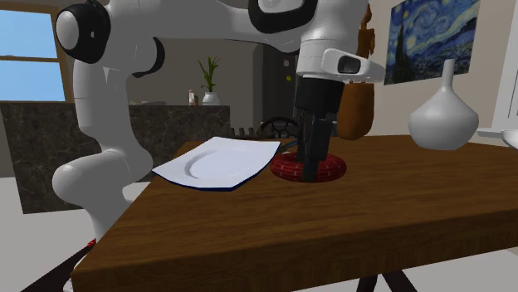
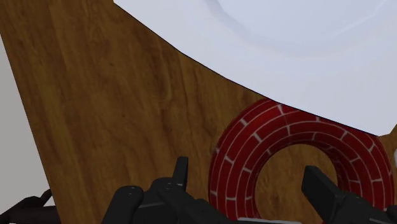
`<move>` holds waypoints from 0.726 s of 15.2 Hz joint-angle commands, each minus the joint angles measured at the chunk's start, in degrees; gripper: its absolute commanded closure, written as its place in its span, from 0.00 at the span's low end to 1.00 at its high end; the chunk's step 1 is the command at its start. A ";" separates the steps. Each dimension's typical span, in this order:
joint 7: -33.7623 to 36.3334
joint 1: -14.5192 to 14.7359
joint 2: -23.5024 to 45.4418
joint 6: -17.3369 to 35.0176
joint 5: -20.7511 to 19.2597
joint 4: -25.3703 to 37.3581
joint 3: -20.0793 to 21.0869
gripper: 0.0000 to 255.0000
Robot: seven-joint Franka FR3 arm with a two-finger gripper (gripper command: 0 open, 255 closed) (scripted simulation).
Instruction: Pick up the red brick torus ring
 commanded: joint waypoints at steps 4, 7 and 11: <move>0.00 0.01 0.04 0.48 0.01 -0.42 0.01 1.00; 0.00 0.01 0.04 0.47 0.01 -0.41 0.01 1.00; 0.02 0.02 0.02 0.54 0.01 -0.50 0.02 1.00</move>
